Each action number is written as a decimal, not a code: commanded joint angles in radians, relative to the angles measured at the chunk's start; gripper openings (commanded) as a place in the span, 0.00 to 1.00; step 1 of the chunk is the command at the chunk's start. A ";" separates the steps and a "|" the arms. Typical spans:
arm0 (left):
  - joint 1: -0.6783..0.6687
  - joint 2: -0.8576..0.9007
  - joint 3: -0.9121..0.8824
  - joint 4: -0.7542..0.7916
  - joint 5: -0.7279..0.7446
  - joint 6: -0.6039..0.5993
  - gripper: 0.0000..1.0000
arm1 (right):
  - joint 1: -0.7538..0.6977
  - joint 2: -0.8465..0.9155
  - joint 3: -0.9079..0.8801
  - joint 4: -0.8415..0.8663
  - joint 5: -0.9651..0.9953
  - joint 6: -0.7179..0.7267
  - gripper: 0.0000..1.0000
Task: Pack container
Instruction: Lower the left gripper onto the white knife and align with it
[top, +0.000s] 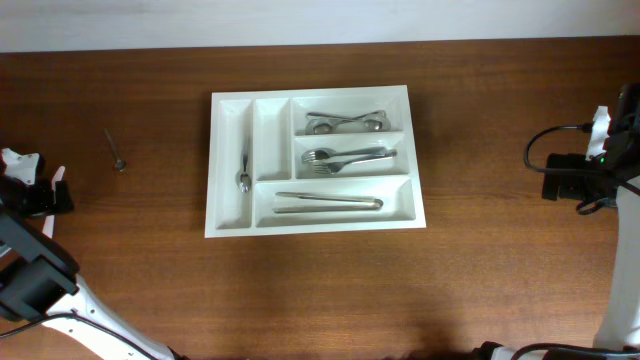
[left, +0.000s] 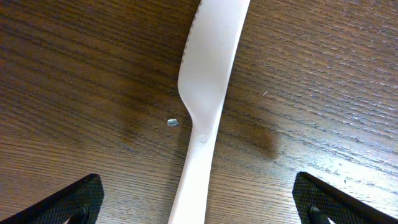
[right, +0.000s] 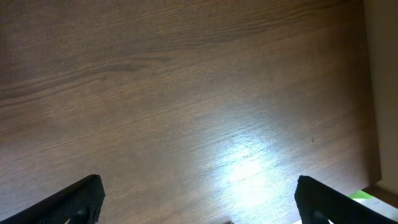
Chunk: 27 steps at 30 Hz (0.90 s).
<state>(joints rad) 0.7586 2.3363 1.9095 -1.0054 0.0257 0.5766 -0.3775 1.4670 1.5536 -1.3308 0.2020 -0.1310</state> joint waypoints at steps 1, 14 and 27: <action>-0.006 0.012 0.002 0.000 -0.003 0.015 0.99 | -0.003 -0.019 0.000 0.000 0.016 0.009 0.99; -0.006 0.021 0.002 -0.008 -0.003 0.015 0.99 | -0.004 -0.019 0.000 0.000 0.016 0.009 0.99; -0.006 0.022 0.002 -0.006 -0.038 0.015 0.99 | -0.003 -0.019 0.000 0.000 0.016 0.009 0.99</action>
<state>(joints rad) 0.7586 2.3417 1.9095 -1.0092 0.0139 0.5770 -0.3775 1.4670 1.5536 -1.3308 0.2020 -0.1310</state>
